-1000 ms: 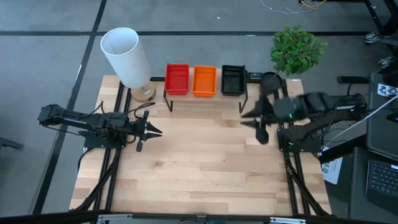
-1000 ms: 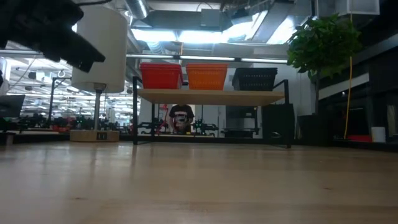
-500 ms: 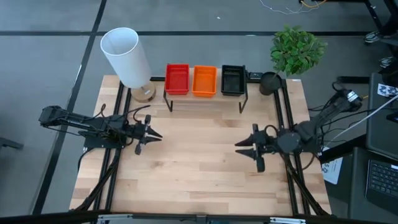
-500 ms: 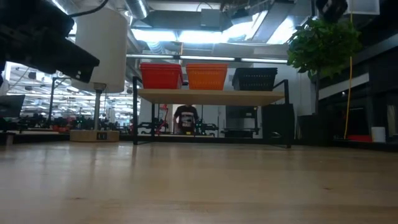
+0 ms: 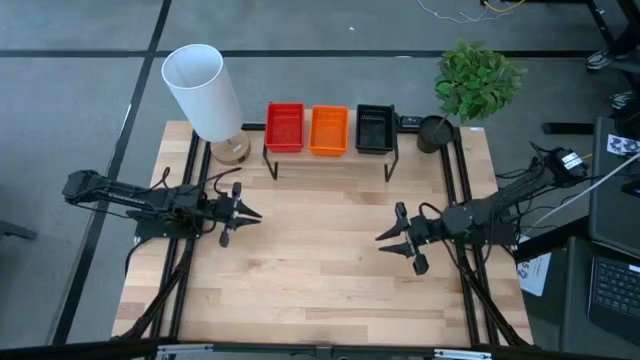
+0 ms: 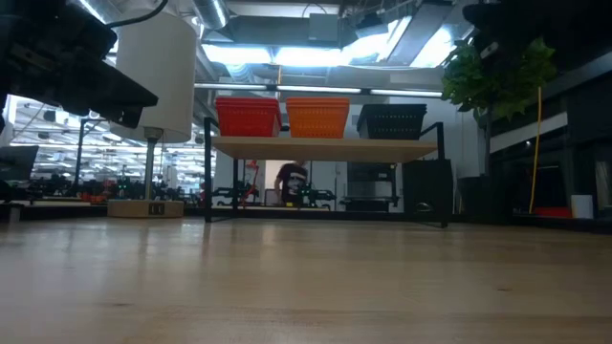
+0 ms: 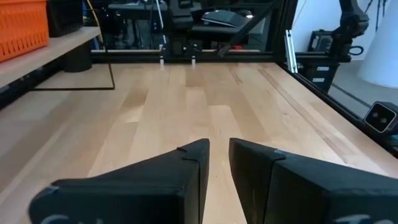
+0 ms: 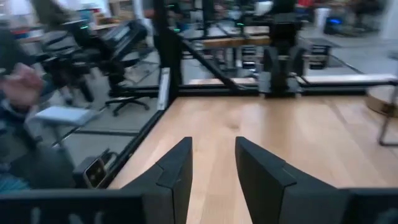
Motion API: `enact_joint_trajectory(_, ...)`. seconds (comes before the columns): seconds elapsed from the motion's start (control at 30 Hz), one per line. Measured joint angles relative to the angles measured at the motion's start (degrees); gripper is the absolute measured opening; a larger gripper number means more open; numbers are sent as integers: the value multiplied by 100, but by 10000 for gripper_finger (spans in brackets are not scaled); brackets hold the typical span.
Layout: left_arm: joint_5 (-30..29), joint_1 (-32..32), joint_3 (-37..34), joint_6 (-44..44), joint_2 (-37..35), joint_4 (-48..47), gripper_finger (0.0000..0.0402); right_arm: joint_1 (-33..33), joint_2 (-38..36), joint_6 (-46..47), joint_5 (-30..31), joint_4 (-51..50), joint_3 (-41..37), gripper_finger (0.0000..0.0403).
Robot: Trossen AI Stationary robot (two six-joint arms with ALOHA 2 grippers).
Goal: Stack baskets on shelf by color
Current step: Return to Home Position
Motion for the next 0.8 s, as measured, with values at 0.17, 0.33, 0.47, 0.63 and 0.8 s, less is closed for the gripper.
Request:
enact_joint_trajectory(0.17,1,0,0,0,0,-2,53,-732,-1,-317,-1099,320,-280,121)
enact_joint_trajectory(0.33,1,0,0,2,0,-3,56,-1055,-1,-805,-1707,341,-567,121)
enact_joint_trajectory(0.47,0,0,0,1,0,-4,54,-1114,-1,-898,-1887,857,-1060,121)
enact_joint_trajectory(0.63,1,0,1,3,0,-7,55,-1114,-9,-1055,-1927,1750,-1785,121)
enact_joint_trajectory(0.8,0,0,2,5,2,-9,55,-1114,-150,-1069,-2059,1551,-1776,121)
